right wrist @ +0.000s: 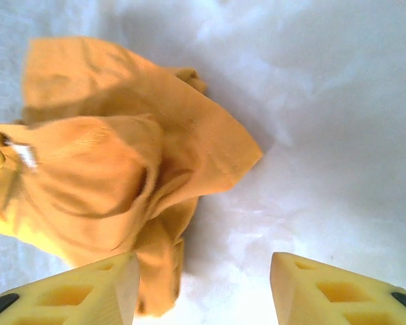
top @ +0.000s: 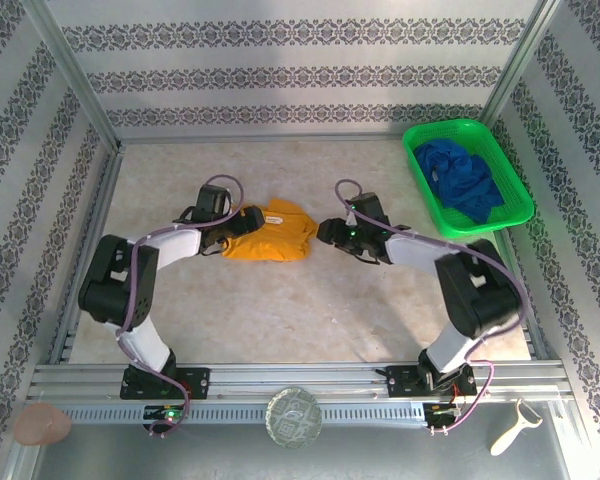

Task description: Fold the inside-out t-shirt

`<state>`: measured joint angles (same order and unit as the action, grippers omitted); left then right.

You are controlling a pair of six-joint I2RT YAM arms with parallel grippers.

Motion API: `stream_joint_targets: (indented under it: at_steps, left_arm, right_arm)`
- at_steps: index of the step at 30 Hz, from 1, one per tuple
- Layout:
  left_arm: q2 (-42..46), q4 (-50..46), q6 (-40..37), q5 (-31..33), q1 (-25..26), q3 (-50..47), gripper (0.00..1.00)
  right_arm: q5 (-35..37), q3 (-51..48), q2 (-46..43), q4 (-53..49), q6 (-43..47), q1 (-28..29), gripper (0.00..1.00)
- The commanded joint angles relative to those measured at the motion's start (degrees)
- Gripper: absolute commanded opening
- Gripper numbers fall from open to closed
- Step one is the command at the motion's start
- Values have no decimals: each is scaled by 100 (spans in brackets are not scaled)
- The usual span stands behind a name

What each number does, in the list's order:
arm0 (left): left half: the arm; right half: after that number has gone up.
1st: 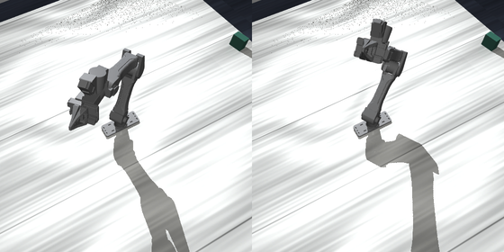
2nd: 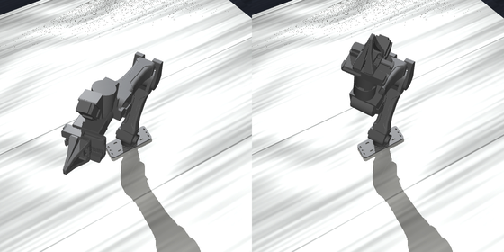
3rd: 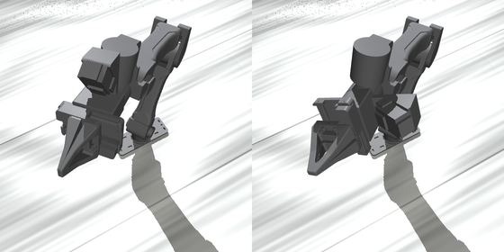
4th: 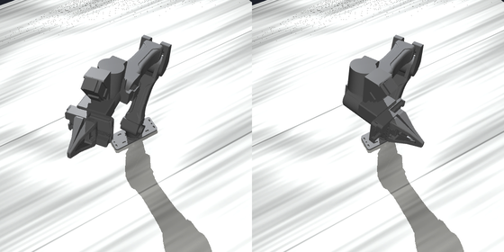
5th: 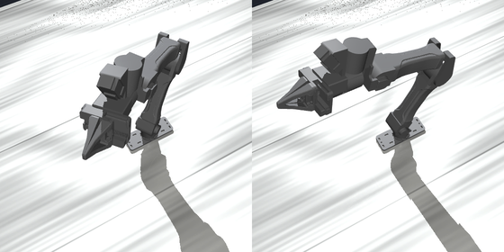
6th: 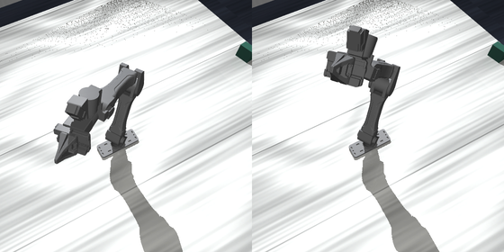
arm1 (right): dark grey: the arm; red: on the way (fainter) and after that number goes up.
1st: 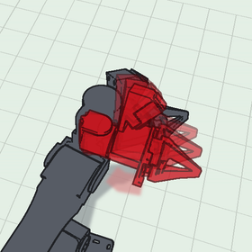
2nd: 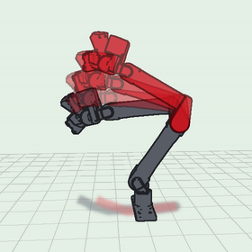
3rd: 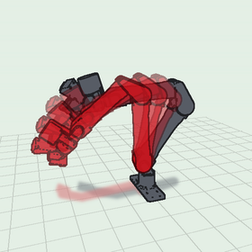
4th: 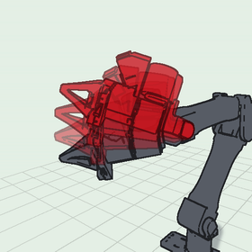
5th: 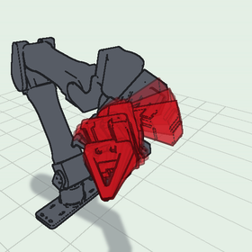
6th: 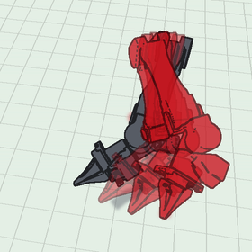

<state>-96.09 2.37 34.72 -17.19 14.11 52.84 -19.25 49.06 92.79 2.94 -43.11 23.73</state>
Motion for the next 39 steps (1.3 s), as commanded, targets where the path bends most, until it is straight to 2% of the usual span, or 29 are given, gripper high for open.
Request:
stream_joint_targets:
  at_steps: [1,5,9,14,19,22,25,26,27,29,31,32,33,36,39]
  left_arm:
    - [777,-785,-236,173,-53,18,99]
    - [1271,-1272,-410,318,-79,29,100]
    - [1272,-1607,-640,243,-106,42,100]
    - [878,-1635,-899,274,-113,-29,100]
    - [149,-1411,-864,383,-274,158,100]
    - [-478,-1342,-940,18,-318,538,99]
    - [-1017,-1116,-924,-905,-319,813,94]
    - [-1119,-937,-840,-1225,-318,820,90]
    - [-1178,-738,-756,-1443,-319,780,81]
    - [-1219,-304,-501,-1699,-333,610,54]
    - [-1208,45,-230,-1844,-442,475,20]
    - [-1195,209,-81,-1929,-573,415,9]
    - [-1185,312,23,-1992,-705,379,1]
    - [-1086,54,-43,-2044,-1192,532,0]
    - [-1068,-1067,-735,-1861,-1667,1162,0]
  right_arm:
    - [118,131,-413,-460,182,59,50]
    - [-72,686,-133,-468,94,431,38]
    - [-127,1255,477,-400,-17,762,29]
    - [-100,1717,1333,-259,-167,897,22]
    - [148,1703,1852,-217,-364,755,17]
    - [201,1518,2011,-136,-547,619,16]
    - [219,1433,2041,-118,-618,554,16]
    - [222,1425,2032,-118,-627,546,16]
    - [215,1423,2017,-119,-636,533,16]
    - [151,1448,1976,-137,-624,537,17]
    - [31,1460,1839,-126,-590,504,19]
    - [-31,1449,1671,-144,-552,479,22]
    - [-96,1421,1499,-153,-520,447,24]
    - [-247,1311,756,-325,-396,291,34]
    - [-353,1041,-126,-607,-256,87,42]
